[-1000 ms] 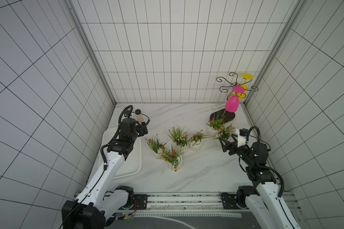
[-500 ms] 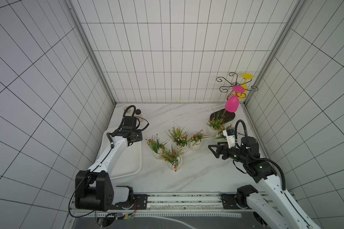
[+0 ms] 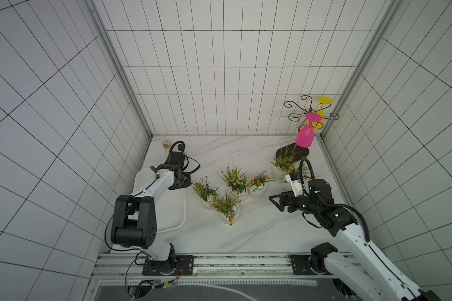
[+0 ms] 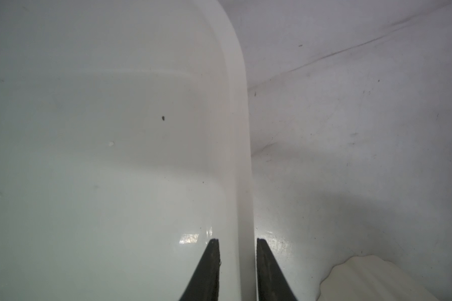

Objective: Put the potted gypsophila into the storage box
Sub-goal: Move the storage box to the center of the board.

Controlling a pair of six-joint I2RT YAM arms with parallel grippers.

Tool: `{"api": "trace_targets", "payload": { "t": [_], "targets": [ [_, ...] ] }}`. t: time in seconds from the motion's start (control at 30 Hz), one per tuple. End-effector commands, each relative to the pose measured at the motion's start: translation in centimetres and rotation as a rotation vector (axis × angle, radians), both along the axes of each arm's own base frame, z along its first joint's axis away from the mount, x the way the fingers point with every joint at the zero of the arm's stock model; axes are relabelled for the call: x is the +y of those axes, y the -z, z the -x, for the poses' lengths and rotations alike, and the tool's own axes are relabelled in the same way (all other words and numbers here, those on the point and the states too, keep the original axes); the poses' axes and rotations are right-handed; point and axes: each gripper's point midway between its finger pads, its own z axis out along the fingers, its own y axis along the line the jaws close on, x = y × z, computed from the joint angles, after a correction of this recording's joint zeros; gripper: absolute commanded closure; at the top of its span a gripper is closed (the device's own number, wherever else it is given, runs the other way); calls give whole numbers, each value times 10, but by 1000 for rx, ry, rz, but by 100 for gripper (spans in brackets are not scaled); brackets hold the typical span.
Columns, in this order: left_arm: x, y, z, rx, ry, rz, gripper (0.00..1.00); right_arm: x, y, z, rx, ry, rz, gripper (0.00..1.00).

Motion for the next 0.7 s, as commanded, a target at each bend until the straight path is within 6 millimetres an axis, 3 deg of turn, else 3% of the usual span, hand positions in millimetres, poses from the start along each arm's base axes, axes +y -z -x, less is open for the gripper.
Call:
{"api": "trace_targets", "payload": {
  "t": [0.0, 0.33, 0.67],
  "targets": [
    [-8, -11, -15, -54, 32, 24, 78, 13, -28, 3, -55, -85, -30, 13],
    [-38, -10, -18, -51, 146, 41, 92, 19, -22, 9, -31, -132, -44, 12],
    [-59, -16, -36, -65, 171, 81, 88, 30, -20, 31, -94, -254, -45, 8]
  ]
}}
